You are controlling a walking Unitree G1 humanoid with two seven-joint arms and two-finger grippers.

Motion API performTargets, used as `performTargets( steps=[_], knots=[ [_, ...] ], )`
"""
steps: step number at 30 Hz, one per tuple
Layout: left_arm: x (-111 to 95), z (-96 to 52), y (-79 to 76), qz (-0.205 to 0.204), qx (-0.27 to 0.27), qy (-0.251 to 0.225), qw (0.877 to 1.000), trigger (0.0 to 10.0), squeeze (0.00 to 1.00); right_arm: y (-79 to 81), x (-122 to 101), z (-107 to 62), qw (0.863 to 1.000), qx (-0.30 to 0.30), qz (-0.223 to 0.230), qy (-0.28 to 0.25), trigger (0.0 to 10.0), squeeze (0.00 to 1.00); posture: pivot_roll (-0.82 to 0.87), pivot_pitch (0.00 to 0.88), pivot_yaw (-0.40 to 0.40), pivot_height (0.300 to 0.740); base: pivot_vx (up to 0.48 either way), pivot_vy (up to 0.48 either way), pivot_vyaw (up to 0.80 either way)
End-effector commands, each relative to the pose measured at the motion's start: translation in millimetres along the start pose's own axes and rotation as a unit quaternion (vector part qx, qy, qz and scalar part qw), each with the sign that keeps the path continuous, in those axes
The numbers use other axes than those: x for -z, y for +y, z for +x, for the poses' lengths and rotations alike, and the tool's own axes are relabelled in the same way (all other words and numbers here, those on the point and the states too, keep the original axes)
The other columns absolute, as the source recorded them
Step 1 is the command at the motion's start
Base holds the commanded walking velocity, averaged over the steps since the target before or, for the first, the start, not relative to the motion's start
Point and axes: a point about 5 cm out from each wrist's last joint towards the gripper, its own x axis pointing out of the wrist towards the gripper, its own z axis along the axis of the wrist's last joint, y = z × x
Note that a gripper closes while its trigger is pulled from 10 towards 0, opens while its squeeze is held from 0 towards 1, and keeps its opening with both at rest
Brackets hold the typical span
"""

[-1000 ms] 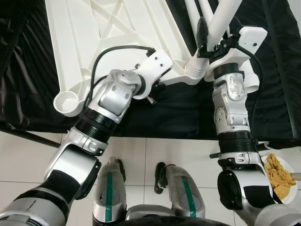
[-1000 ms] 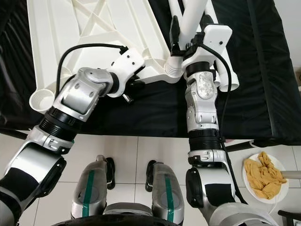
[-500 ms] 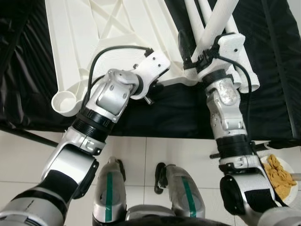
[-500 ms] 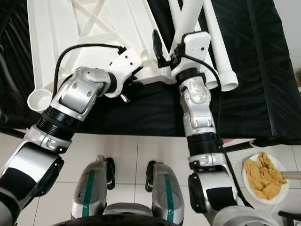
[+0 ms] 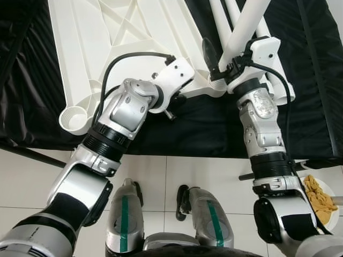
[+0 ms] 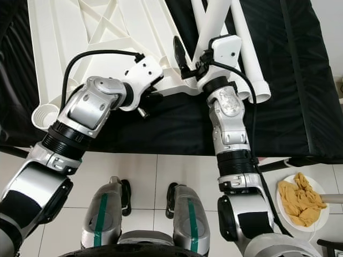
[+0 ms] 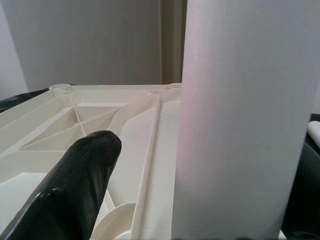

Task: Building children table

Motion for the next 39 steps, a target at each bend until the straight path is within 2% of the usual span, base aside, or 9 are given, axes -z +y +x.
performTargets(
  steps=[1, 7, 15, 16, 17, 18, 23, 29, 39],
  knots=[
    [-13, -2.4, 5.0, 0.016, -0.032, -0.025, 0.999, 10.0, 0.00, 1.1, 14, -5.6, 0.999, -0.027, 0.014, 0.041, 10.0, 0.00, 0.06, 0.083, -0.020, 0.740, 0.000, 0.000, 0.00],
    [-11, -2.7, 3.5, 0.019, -0.027, -0.023, 0.999, 10.0, 0.00, -11.9, 15, -8.3, 0.997, -0.041, 0.013, 0.059, 10.0, 0.00, 0.05, 0.088, -0.018, 0.740, 0.000, 0.000, 0.00],
    [-10, -3.0, 1.5, 0.020, -0.023, -0.021, 0.999, 10.0, 0.00, -18.0, 15, -7.9, 0.995, -0.076, 0.010, 0.069, 10.0, 0.00, 0.06, 0.090, -0.018, 0.740, 0.000, 0.000, 0.00],
    [-10, -3.0, 1.3, 0.021, -0.023, -0.021, 0.999, 10.0, 0.00, -19.5, 15, -7.5, 0.995, -0.075, 0.011, 0.070, 5.1, 0.00, 0.06, 0.090, -0.018, 0.740, 0.000, 0.000, 0.00],
    [-10, -3.0, 1.0, 0.021, -0.022, -0.021, 0.999, 10.0, 0.00, -20.7, 15, -7.3, 0.995, -0.076, 0.012, 0.071, 4.1, 0.00, 0.06, 0.090, -0.020, 0.740, 0.000, 0.000, 0.00],
    [-10, -3.0, 0.7, 0.022, -0.022, -0.021, 0.999, 10.0, 0.00, -21.1, 15, -7.2, 0.994, -0.078, 0.015, 0.070, 0.0, 0.00, 0.06, 0.090, -0.020, 0.740, 0.000, 0.000, 0.00],
    [-9, -3.4, 0.3, 0.022, -0.022, -0.021, 0.999, 10.0, 0.00, -19.2, 14, -6.4, 0.995, -0.067, 0.025, 0.069, 0.0, 0.00, 0.06, 0.089, -0.024, 0.740, 0.000, 0.000, 0.00],
    [-9, -3.8, -1.2, 0.022, -0.020, -0.021, 0.999, 10.0, 0.00, -5.6, 20, -5.4, 0.996, -0.026, 0.041, 0.077, 0.0, 0.00, 0.07, 0.086, -0.023, 0.740, 0.000, 0.000, 0.00],
    [-9, -2.7, -5.3, 0.023, -0.014, -0.021, 0.999, 10.0, 0.00, 8.9, 35, -5.2, 0.987, 0.102, 0.059, 0.113, 0.0, 0.00, 0.07, 0.086, -0.023, 0.740, 0.000, 0.000, 0.00]
  ],
)
